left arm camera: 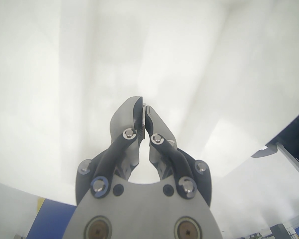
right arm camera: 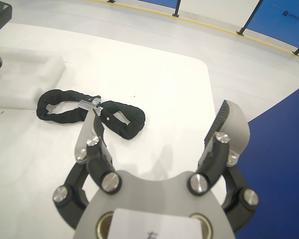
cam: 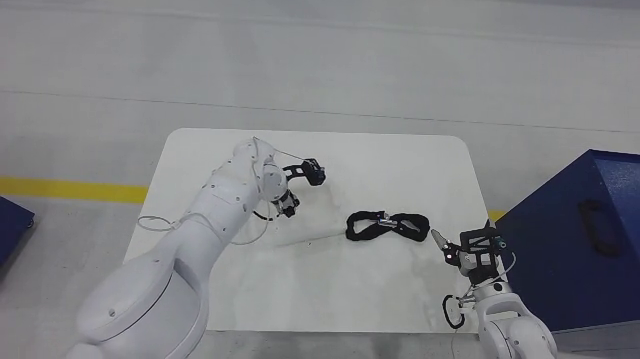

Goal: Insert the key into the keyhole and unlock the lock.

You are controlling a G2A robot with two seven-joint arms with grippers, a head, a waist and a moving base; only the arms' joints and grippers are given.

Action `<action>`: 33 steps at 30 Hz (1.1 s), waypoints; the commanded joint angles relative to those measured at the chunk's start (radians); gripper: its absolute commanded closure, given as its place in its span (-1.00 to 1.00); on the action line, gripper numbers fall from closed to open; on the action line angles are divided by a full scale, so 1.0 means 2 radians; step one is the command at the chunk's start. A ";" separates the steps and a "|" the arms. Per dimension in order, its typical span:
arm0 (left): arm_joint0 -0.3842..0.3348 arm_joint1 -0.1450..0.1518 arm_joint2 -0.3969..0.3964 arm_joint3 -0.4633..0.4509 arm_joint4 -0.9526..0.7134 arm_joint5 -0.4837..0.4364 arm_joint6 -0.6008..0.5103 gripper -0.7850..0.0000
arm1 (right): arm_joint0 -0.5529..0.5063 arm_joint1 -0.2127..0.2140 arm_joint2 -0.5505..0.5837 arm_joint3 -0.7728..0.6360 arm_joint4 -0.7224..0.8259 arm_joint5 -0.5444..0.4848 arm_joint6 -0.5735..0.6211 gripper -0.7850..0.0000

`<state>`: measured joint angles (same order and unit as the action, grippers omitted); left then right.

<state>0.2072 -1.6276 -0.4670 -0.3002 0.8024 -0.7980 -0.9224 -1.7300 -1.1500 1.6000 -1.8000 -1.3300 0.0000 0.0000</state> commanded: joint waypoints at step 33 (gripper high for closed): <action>0.040 0.131 -0.043 -0.169 -0.020 -0.099 0.143 1.00 | 0.000 0.000 0.000 0.000 0.000 0.000 0.000 -1.00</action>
<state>0.2726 -1.3823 -0.5354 -0.6011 0.7557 -1.0047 -0.6628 -1.7300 -1.1500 1.6000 -1.8000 -1.3300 0.0000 0.0000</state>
